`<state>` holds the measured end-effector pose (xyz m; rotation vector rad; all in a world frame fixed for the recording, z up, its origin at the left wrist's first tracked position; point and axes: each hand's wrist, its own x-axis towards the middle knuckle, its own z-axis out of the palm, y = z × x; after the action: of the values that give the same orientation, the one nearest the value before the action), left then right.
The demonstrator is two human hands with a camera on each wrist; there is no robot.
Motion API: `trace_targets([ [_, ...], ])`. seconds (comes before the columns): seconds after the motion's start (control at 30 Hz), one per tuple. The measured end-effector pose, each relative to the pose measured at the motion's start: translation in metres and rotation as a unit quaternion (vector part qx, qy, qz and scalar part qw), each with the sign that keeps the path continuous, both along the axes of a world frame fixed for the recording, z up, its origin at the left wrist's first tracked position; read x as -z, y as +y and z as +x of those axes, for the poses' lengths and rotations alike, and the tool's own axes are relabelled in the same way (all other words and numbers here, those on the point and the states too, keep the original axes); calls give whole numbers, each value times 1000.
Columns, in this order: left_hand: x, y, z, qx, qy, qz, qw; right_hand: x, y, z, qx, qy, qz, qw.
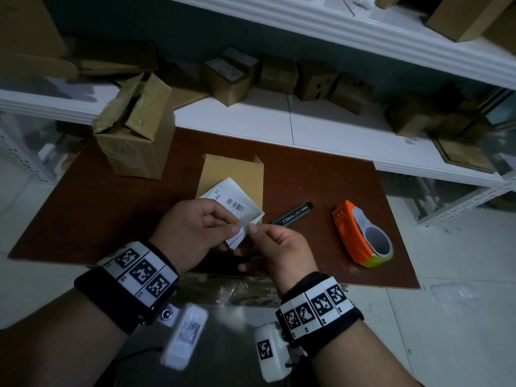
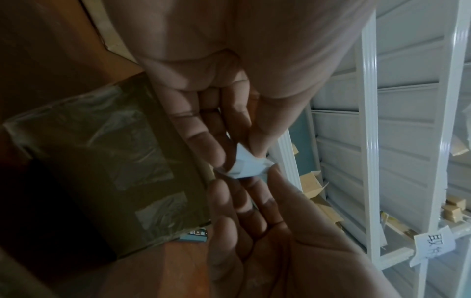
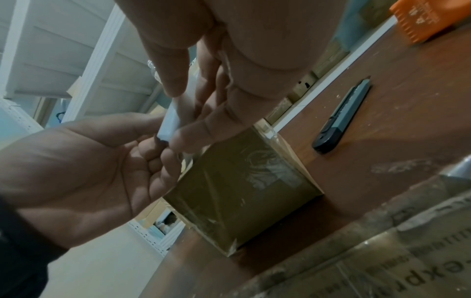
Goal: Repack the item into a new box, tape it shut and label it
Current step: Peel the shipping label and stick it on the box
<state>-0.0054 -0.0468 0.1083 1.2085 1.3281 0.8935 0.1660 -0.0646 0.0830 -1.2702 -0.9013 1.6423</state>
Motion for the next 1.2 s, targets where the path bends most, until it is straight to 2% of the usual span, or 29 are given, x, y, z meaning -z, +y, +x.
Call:
trace_targets([
  [0.17, 0, -1, 2, 6, 4, 8, 1000, -2, -1, -1, 0, 11, -7, 1000],
  [0.73, 3, -6, 3, 16, 13, 37, 999, -6, 1, -2, 10, -46, -19, 999],
  [0.83, 4, -7, 3, 27, 59, 56, 996, -7, 0, -1, 12, -52, -23, 998],
  [0.9, 5, -7, 2, 17, 82, 68, 994, -8, 0, -1, 14, -55, -24, 998],
  [1.03, 7, -2, -1, -28, 85, 85, 992, -8, 1, 0, 24, -66, -23, 997],
  [1.2, 7, 2, -7, -48, 96, 92, 990, -7, 2, 1, 37, -75, -22, 996],
])
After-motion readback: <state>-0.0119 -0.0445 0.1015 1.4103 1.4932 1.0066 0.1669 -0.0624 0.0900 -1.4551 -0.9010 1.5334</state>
